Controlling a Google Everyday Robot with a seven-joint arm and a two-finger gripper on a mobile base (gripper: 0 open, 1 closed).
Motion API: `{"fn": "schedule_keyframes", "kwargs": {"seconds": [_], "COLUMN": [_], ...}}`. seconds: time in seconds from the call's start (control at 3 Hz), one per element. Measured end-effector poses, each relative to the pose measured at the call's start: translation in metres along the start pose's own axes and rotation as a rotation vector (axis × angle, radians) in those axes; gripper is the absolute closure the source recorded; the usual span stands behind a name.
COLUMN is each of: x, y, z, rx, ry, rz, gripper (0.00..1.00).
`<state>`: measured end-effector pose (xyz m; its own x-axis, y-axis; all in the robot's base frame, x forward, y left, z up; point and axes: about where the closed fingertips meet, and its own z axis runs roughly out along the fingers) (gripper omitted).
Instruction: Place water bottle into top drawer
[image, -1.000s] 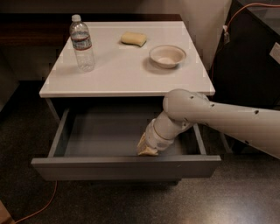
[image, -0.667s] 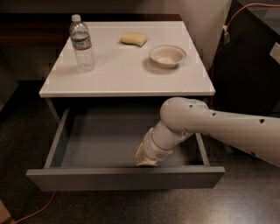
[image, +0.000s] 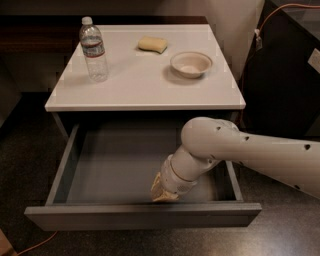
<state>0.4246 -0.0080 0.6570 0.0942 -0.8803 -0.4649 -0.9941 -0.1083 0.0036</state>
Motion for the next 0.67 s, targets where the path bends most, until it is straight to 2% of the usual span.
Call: {"fn": "schedule_keyframes", "kwargs": {"seconds": [0.33,0.67], "x": [-0.016,-0.046], "y": [-0.003,-0.011], "z": [-0.015,-0.04], "rx": [0.003,0.02], "ry": [-0.013,-0.013], "rz": [-0.03,-0.083], "gripper": [1.0,1.0]}}
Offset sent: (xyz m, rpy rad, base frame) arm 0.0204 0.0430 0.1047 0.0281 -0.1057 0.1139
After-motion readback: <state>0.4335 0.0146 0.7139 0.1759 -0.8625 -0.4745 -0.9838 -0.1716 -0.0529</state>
